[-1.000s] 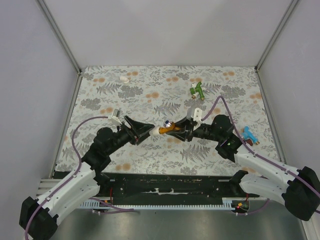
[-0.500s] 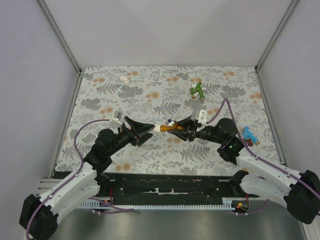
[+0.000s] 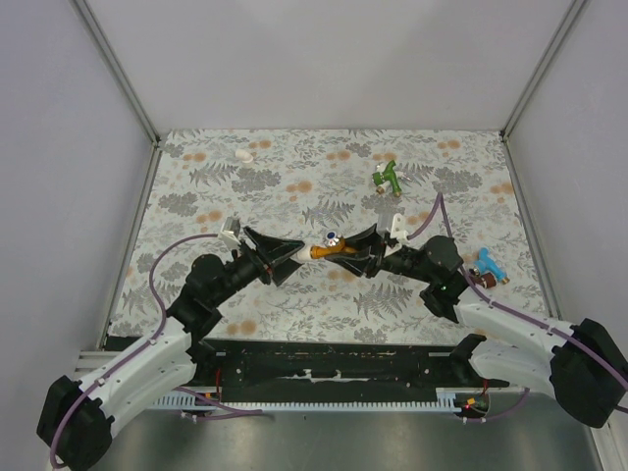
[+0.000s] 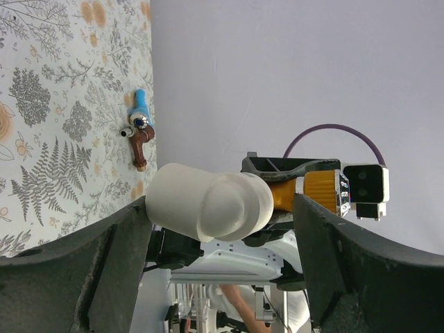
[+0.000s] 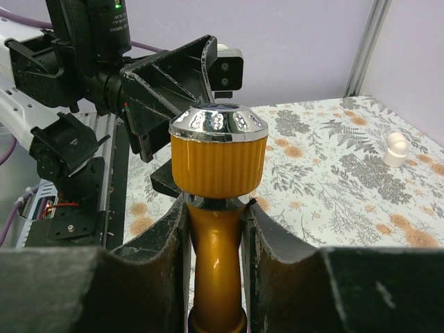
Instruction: Install the water faucets
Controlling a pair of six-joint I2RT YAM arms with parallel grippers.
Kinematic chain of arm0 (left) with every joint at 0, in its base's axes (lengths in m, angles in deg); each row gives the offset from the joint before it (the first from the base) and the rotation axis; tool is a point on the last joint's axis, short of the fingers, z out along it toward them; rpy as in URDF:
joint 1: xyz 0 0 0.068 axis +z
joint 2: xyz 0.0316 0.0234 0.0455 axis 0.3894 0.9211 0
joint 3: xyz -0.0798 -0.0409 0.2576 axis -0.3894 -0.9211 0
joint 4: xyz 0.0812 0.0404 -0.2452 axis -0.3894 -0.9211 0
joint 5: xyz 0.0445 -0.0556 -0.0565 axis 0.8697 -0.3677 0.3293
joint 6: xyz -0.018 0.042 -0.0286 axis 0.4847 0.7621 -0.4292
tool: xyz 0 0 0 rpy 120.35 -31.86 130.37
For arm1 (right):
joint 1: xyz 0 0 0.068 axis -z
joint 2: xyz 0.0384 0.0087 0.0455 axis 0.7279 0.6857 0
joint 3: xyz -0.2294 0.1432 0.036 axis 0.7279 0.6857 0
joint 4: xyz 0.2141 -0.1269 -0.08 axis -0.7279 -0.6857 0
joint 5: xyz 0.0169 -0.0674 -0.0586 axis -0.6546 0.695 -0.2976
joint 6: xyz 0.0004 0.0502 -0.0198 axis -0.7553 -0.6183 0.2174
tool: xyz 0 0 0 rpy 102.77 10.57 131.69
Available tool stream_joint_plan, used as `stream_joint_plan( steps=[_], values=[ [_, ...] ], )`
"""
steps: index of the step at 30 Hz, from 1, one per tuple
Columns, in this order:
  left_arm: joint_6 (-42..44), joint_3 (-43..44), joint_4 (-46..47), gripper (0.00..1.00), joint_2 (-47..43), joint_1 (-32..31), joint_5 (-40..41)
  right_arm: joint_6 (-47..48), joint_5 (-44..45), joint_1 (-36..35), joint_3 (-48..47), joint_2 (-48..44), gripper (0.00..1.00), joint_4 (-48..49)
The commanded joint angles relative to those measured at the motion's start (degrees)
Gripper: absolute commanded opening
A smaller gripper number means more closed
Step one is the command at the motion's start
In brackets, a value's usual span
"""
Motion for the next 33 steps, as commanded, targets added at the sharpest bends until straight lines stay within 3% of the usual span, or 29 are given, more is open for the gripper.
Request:
stream_joint_plan(
  steps=[1,11,22,28,30,33],
  values=[
    [-2.8,0.2,3.6,0.84,0.3,-0.9,0.2,-1.6,-0.5,-0.4,-0.1,0.4,0.0,8.8],
    [-6.9,-2.4,9.2,0.74,-0.7,-1.0,3.4,-3.0,-0.7,-0.5,1.1,1.4,0.0,11.3],
    [-7.2,-1.8,12.4,0.7,-0.7,-1.0,3.7,-6.8,-1.7,-1.2,2.1,4.7,0.0,16.6],
    [-5.6,-1.9,13.8,0.46,-2.1,-1.0,5.8,-8.6,-1.5,-1.4,2.0,5.1,0.0,16.7],
    [-4.4,-2.0,14.6,0.33,-2.7,-1.0,6.6,-9.7,-0.7,-1.5,1.7,5.0,0.0,15.9],
    [0.1,-2.4,18.0,0.02,-3.4,-1.0,7.9,-12.9,0.5,-1.5,1.0,5.1,0.0,14.5]
  ],
)
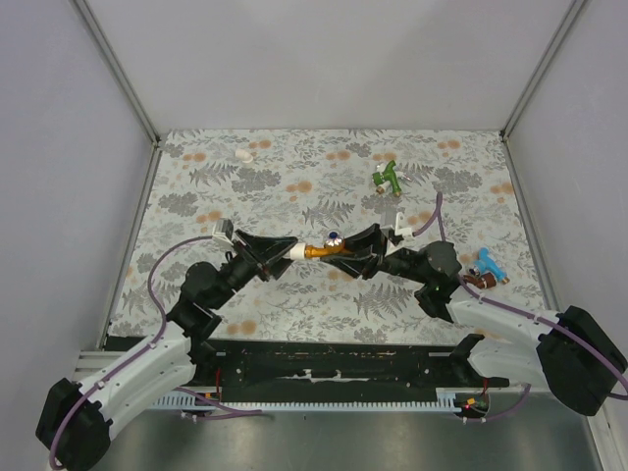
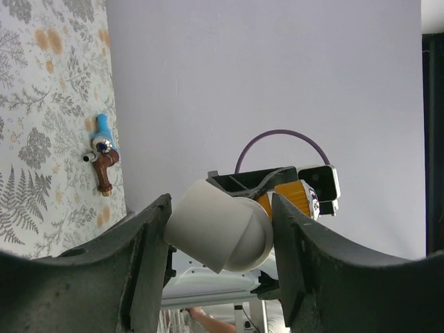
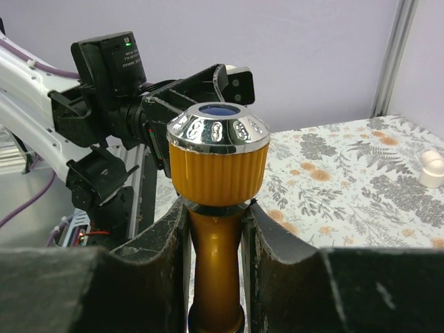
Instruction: Install the water faucets
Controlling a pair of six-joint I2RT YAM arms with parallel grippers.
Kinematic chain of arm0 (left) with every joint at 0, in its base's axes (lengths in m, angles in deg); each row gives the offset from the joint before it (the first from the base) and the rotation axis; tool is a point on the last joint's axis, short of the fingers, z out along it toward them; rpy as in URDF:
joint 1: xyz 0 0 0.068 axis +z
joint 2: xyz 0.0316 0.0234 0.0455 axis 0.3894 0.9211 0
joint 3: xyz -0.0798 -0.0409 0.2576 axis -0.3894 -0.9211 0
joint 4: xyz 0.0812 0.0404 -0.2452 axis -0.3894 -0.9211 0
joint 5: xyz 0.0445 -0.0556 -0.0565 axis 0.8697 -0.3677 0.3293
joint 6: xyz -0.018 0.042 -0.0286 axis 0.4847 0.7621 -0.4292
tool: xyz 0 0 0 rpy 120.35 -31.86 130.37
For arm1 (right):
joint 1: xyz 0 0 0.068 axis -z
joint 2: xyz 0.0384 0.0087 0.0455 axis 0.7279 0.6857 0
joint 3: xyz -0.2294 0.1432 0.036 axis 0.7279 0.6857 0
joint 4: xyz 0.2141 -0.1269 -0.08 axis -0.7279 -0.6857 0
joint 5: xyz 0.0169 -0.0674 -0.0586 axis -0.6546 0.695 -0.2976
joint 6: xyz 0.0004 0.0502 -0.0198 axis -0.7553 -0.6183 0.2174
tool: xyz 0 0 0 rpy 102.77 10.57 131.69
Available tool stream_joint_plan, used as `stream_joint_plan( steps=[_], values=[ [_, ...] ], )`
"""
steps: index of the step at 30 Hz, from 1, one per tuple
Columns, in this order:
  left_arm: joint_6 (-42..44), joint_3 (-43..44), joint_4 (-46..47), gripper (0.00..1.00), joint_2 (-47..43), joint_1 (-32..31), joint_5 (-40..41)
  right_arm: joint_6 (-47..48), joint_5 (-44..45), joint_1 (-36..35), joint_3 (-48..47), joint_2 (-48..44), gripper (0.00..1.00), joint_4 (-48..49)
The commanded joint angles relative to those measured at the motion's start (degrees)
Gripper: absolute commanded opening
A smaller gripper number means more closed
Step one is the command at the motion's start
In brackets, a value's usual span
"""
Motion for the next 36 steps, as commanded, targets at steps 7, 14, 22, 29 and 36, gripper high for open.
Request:
stream_joint_plan(
  steps=[7,14,22,29,36],
  values=[
    [20.0,0.8,15.3,0.02,-2.7,-0.1,3.5,-23.1,9.0,-0.4,-2.1,1.9,0.0,-1.6],
    [35.3,4.4,17.1,0.02,-2.4,-0.1,-1.1,-39.5,11.6,-0.4,-3.0,4.2,0.0,-2.1],
    [36.3,6.8,4.8,0.02,-4.5,-0.1,3.2,-52.2,14.1,-0.4,-1.9,9.6,0.11,6.4],
    [25.1,8.8,-18.4,0.02,-9.3,-0.2,14.5,-49.4,17.6,0.6,-0.7,7.8,0.74,1.7],
    [20.6,9.1,-25.2,0.02,-9.4,-0.2,17.0,-36.3,21.9,1.0,1.1,2.7,0.98,-5.7]
  ],
)
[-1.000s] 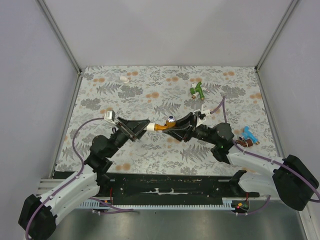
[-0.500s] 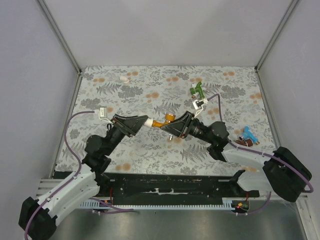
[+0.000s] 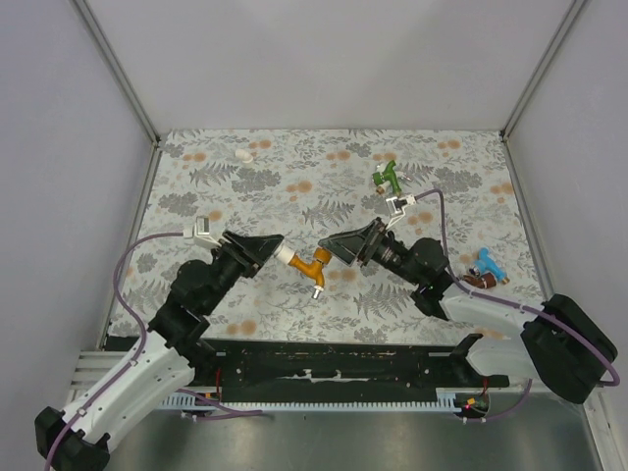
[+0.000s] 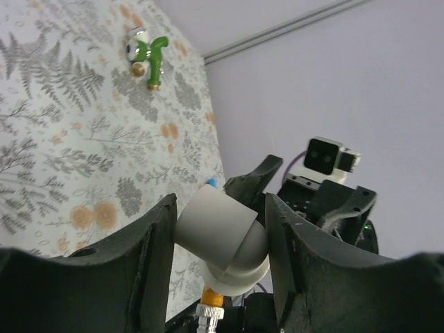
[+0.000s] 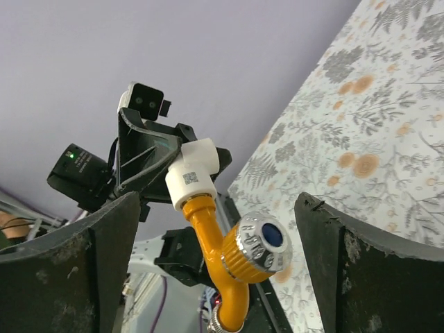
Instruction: Install the water faucets
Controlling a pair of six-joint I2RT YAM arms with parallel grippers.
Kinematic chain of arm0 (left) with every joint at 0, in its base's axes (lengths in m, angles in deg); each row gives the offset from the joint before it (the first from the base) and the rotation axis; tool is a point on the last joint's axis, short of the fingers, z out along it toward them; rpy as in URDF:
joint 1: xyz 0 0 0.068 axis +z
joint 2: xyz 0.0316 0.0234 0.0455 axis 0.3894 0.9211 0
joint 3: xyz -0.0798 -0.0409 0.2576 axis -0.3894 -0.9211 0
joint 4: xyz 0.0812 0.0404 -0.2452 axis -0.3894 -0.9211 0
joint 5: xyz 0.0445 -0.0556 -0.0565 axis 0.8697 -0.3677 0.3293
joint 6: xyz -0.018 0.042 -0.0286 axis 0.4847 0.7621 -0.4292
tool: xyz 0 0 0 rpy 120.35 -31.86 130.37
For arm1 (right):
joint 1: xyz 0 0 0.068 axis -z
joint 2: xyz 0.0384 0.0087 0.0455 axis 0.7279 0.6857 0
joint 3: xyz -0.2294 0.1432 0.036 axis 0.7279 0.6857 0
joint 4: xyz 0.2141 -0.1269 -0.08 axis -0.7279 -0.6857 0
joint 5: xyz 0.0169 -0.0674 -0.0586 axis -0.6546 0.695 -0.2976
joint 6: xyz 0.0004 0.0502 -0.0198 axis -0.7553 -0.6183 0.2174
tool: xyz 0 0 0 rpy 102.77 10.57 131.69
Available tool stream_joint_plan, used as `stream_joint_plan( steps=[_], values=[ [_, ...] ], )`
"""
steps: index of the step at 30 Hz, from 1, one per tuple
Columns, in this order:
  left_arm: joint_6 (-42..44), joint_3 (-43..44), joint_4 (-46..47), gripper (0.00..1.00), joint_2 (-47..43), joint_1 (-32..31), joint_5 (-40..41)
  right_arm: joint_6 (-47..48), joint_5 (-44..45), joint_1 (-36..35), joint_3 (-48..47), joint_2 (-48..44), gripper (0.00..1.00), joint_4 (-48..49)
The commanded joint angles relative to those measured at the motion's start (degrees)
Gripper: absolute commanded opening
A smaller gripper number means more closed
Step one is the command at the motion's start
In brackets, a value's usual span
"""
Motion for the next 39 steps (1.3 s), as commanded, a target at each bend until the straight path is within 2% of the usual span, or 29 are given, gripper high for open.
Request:
stream_joint_plan(
  steps=[1,9,13,19,23,27,39],
  values=[
    [-4.1,2.6,-3.8,0.02,0.8,-0.1,3.0,11.5,3.7,0.3,0.4,-4.0,0.98,-5.3],
    [-3.2,2.8,-4.0,0.02,2.7,-0.1,3.0,37.1,-2.5,-0.6,-3.6,-9.2,0.98,-20.4],
    [-3.3,3.0,-4.0,0.02,3.9,-0.1,2.4,48.4,-2.6,-4.5,-6.2,-9.7,0.98,-27.0],
    [-3.4,4.3,-7.5,0.02,4.4,-0.2,3.3,61.7,-1.8,-9.4,-6.4,-11.9,0.91,-32.1],
    [-2.5,6.4,-11.4,0.02,4.8,-0.1,3.9,66.0,0.5,-12.3,-6.6,-13.5,0.91,-34.3],
    [-2.6,7.2,-11.5,0.02,5.8,-0.2,3.3,68.6,6.2,-16.0,-8.2,-10.6,0.9,-35.0],
    [-3.0,6.7,-11.6,0.02,5.5,-0.1,2.7,76.3,28.0,-26.0,-14.0,3.5,0.79,-25.8]
  ],
)
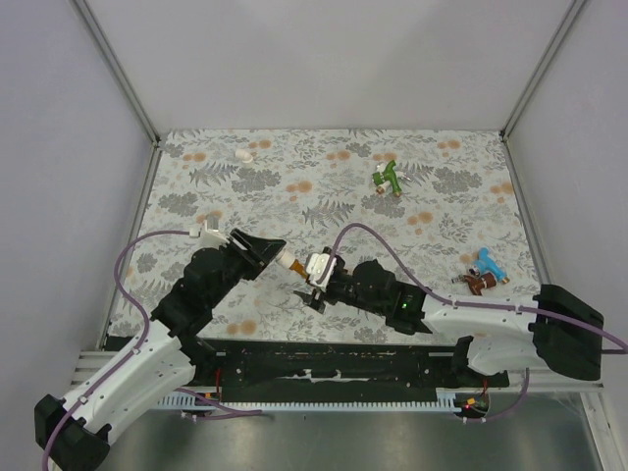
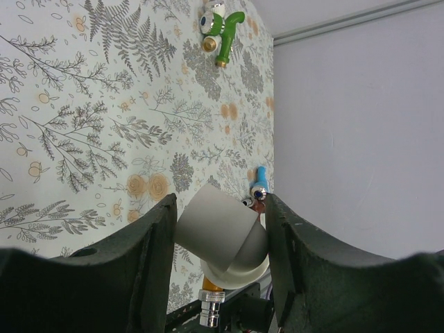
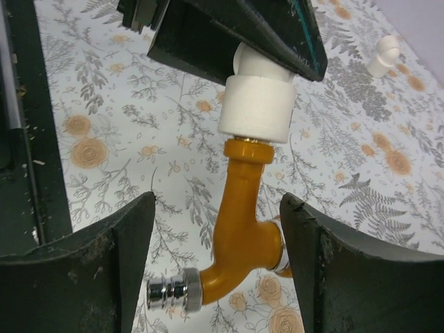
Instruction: Install the water faucets
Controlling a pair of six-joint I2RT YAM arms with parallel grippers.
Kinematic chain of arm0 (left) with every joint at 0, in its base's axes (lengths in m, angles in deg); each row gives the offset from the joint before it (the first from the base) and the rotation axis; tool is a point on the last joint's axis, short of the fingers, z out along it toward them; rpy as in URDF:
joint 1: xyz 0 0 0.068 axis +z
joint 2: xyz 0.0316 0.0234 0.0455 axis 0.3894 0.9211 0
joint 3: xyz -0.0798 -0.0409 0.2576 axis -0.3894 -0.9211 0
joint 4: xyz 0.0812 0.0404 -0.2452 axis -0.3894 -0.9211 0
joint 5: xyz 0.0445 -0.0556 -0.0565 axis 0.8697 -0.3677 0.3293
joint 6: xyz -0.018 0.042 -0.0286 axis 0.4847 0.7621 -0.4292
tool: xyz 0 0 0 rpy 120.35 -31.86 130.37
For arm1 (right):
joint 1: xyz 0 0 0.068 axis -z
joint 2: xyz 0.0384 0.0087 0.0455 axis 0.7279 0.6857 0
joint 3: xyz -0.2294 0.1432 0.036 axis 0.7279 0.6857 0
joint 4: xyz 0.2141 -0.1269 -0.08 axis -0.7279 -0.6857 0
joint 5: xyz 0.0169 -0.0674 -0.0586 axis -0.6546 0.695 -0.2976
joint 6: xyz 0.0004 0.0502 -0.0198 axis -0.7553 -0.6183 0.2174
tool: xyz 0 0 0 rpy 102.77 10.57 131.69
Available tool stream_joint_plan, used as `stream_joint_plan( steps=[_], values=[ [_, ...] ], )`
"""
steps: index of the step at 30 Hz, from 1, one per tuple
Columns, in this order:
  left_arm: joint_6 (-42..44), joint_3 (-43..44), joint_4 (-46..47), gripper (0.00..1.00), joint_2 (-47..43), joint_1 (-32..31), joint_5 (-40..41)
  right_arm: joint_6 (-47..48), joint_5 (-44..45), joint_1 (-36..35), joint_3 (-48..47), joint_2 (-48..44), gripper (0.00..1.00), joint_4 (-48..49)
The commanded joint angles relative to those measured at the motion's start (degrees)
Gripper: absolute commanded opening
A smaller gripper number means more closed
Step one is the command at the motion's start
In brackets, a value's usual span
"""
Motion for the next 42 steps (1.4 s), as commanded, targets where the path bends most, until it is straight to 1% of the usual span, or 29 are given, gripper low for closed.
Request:
stream_joint_plan(
  steps=[1,4,8,12,13,15,16,17,18,21,23,24,27,29,36,42],
  values=[
    [-1.7,2.2,2.3,0.02,-0.6,-0.1,0.4,4.0,13.1,-2.2,-4.2,4.5,0.77,8.2],
    [-1.8,2.1,2.3,0.02,-0.6,-0.1,0.0,5.1,18.3,-2.7,-6.0,7.7,0.73,9.3],
    [-1.7,2.1,2.4,0.02,-1.0,-0.1,-0.4,6.7,19.6,-3.0,-7.8,10.4,0.65,9.1],
    [-1.6,2.1,3.0,0.02,-1.1,-0.2,-0.9,6.9,18.9,-3.1,-8.8,11.1,0.51,7.8],
    [-1.4,2.1,3.3,0.02,-1.1,-0.2,-1.4,6.7,18.3,-2.9,-9.0,10.7,0.45,7.1],
    [-1.0,2.1,3.4,0.02,-1.1,-0.1,-1.8,6.4,18.0,-3.0,-9.2,9.9,0.3,5.8],
    [-1.0,2.1,3.5,0.02,-1.1,-0.1,-2.0,6.2,17.8,-3.0,-9.2,9.4,0.19,5.3],
    [-0.8,1.8,4.0,0.06,-1.2,-0.1,-2.2,6.2,17.7,-3.0,-9.1,8.8,0.05,5.0],
    [-0.9,1.2,4.1,0.11,-1.7,-0.1,-2.4,6.0,17.1,-3.0,-9.1,7.8,0.0,4.3],
    [-0.7,-0.6,8.3,0.25,-2.4,-0.1,-3.2,5.4,15.1,-2.7,-9.7,5.4,0.0,0.0],
    [-0.3,-1.6,10.4,0.37,-2.9,-0.2,-4.0,4.9,13.3,-2.3,-10.5,3.9,0.0,-3.1],
    [0.2,-1.9,11.4,0.47,-3.2,-0.1,-4.5,4.6,12.5,-2.0,-10.7,3.1,0.0,-4.4],
    [1.8,-2.3,12.3,0.64,-3.7,-0.1,-5.2,2.9,8.8,-0.7,-11.7,0.7,0.0,-8.4],
    [3.3,-2.5,12.5,0.71,-4.0,-0.1,-5.2,1.8,6.7,0.1,-12.7,-0.8,0.0,-11.6],
    [6.3,-3.9,17.7,0.75,-4.1,-0.2,-9.7,0.8,3.7,0.9,-15.7,-3.4,0.0,-19.0],
    [9.4,-2.7,18.6,0.76,-1.6,-0.1,-13.7,0.5,1.9,1.0,-17.9,-2.7,0.0,-22.6]
  ],
)
